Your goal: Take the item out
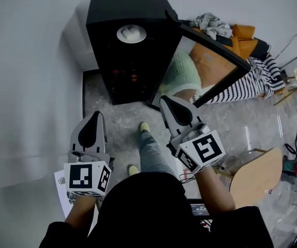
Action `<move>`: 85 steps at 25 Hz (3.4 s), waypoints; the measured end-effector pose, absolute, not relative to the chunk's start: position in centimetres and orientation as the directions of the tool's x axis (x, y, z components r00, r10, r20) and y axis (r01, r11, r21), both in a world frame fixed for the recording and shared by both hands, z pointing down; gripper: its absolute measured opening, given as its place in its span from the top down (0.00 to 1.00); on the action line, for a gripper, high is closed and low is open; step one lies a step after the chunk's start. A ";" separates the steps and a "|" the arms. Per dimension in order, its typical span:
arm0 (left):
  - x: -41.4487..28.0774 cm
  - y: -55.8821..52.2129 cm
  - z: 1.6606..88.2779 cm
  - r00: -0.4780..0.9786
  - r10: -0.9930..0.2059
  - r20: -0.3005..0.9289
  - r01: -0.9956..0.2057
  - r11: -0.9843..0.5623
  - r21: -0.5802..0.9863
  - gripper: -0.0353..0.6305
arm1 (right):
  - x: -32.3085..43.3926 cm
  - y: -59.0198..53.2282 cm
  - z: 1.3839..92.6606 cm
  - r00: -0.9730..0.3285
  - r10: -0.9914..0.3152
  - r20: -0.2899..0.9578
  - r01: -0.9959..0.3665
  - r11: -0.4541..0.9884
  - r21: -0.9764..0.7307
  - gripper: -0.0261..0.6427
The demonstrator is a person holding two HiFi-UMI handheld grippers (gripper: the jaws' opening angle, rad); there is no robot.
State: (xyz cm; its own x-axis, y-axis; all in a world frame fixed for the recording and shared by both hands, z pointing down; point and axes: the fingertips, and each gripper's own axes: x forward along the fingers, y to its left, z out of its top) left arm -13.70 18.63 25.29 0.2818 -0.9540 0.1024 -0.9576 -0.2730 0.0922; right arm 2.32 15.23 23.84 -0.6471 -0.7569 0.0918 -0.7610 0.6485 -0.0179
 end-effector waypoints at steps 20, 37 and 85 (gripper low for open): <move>-8.5 -0.2 25.6 0.314 -0.935 0.166 -0.949 -0.308 0.060 0.94 | 5.5 -2.3 25.9 -0.676 -0.714 0.183 -0.722 0.691 0.029 0.95; -6.9 -8.7 27.8 0.233 -0.944 0.234 -0.971 -0.237 0.011 0.94 | 5.1 -10.5 30.4 -0.757 -0.618 0.212 -0.643 0.763 -0.073 0.95; -13.5 -12.8 40.8 0.274 -0.886 0.375 -0.962 -0.253 0.106 0.94 | -2.7 -20.3 43.6 -0.677 -0.720 0.156 -0.528 0.327 -0.783 0.72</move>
State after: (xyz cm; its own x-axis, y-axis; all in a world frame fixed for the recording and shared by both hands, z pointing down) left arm -13.48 -12.78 40.84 0.2737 -0.8857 0.3751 -0.9618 -0.2525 0.1056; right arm -2.66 -20.33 43.63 -0.6766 -0.7197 0.1557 -0.5284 0.3273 -0.7834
